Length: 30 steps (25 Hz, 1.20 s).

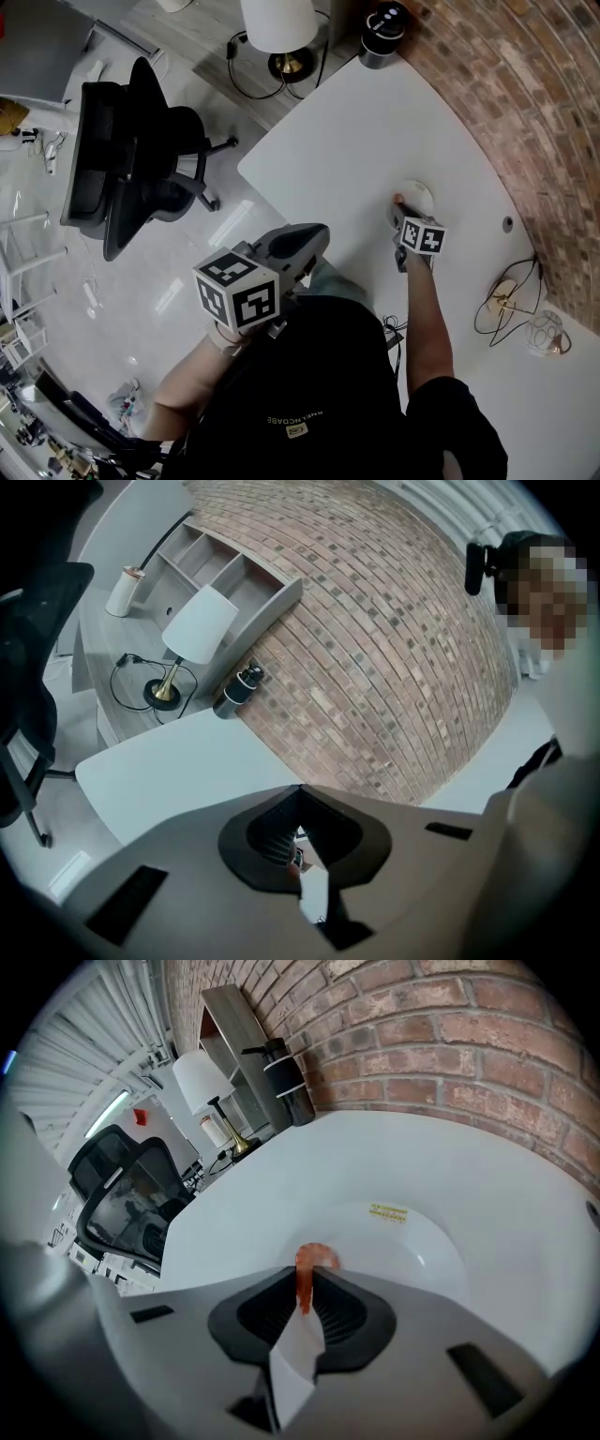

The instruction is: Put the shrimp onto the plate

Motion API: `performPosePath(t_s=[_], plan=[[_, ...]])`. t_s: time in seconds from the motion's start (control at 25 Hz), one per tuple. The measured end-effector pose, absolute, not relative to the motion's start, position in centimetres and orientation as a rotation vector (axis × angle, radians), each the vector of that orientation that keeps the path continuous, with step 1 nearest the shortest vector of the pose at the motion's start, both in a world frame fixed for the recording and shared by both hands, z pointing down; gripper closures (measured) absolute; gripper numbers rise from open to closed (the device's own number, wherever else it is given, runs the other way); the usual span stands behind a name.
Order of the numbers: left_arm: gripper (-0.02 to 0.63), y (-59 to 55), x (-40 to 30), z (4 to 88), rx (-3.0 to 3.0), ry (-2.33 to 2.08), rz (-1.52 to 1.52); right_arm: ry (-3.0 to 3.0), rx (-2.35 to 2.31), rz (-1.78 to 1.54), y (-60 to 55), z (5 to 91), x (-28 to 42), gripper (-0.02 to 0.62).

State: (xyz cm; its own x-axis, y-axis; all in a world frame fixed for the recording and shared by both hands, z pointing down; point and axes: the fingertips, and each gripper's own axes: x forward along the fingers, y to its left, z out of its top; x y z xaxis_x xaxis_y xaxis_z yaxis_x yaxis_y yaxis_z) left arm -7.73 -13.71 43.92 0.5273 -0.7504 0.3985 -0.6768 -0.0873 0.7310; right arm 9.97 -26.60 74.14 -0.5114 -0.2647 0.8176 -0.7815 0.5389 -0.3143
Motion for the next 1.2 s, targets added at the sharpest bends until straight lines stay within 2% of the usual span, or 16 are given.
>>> performPosePath(t_s=[0.68,1.2], plan=[[0.603,-13.8,-7.7,44.0,1.813,-1.180,-0.088,-2.072,0.866,0.921,-26.9,73.1,10.2,0.543],[0.603,-14.3,-6.7,43.4,1.864,-1.132,-0.061,-2.283,1.036,0.866,-31.4,63.6,11.3,0.543]])
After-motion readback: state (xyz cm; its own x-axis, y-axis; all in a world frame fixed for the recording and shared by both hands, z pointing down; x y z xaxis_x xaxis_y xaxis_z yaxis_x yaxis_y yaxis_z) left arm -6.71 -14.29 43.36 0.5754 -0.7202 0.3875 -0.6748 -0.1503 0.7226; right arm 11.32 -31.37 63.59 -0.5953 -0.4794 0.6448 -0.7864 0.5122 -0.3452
